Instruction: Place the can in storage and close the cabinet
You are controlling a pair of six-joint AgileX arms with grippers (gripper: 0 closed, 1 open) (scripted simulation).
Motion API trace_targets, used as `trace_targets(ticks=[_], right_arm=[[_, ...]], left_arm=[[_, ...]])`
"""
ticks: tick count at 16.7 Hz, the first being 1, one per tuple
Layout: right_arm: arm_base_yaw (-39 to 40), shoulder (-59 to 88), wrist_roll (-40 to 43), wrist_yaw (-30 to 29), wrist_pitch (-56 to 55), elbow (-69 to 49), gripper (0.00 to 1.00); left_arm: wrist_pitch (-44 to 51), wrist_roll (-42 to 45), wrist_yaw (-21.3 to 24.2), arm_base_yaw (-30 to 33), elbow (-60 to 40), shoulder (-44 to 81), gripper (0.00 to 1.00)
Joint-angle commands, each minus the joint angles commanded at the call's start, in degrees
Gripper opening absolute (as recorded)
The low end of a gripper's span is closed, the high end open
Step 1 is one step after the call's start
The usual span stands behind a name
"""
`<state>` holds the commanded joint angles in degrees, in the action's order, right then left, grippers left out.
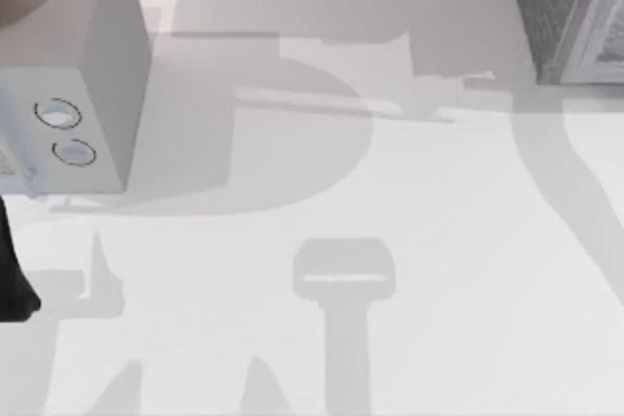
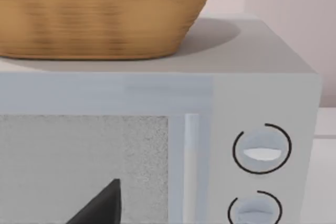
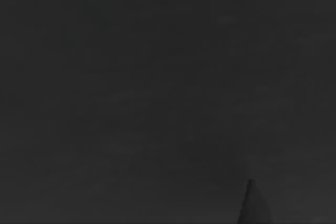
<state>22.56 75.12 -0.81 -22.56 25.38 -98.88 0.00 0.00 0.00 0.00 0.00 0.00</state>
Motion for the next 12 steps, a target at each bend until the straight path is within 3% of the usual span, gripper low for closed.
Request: trace_targets(ticks=[3,12], right_arm=[[2.7,-0.8,-0.5,-2.8,-0.3,0.2,1.00],[0.1,0.2,0.4,-2.6,-1.2,-2.4,1.00]], left_arm=[[0.0,0.0,0.0,0.0,0.0,0.0,1.00],[0.0,0.0,0.0,0.0,0.0,0.0,1.00]])
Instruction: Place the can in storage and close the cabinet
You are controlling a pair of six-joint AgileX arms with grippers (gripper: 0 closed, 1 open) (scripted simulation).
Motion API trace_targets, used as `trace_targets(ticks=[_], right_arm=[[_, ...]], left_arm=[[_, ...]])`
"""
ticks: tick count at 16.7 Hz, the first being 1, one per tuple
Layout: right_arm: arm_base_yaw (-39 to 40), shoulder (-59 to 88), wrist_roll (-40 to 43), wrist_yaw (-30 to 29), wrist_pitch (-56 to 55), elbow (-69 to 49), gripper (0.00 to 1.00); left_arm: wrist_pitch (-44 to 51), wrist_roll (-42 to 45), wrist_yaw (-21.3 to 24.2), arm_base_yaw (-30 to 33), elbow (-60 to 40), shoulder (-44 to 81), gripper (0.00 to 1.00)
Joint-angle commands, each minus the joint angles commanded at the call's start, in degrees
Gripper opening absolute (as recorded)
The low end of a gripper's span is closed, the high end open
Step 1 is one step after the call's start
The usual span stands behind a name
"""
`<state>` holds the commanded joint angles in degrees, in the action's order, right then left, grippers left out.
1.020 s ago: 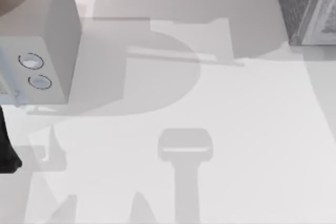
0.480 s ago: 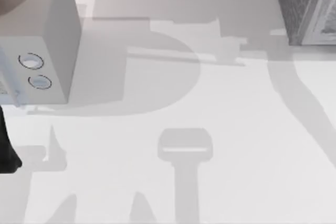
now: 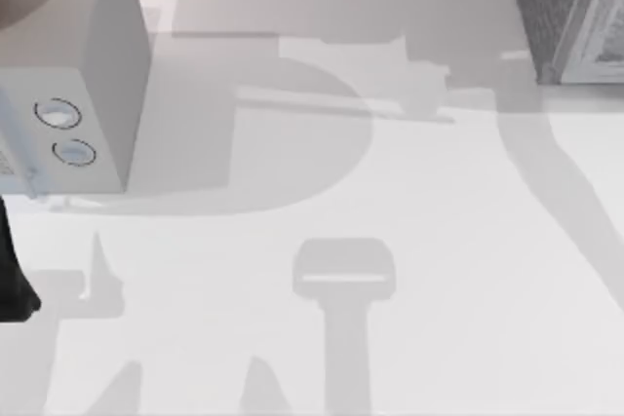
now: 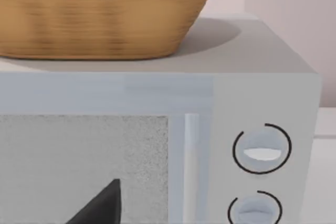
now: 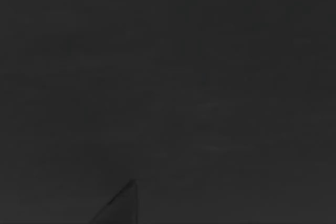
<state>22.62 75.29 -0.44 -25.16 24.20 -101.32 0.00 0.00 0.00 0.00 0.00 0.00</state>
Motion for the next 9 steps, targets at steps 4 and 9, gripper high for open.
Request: trace_targets(ticks=[4,9], right_arm=[[-1.8,4.1,-0.3,2.2,-0.6,-2.2,1.00],[-3.2,6.7,-0.4,3.6,-1.3,-3.8,1.00]], left_arm=[[0.0,0.0,0.0,0.0,0.0,0.0,1.00],[0.0,0.0,0.0,0.0,0.0,0.0,1.00]])
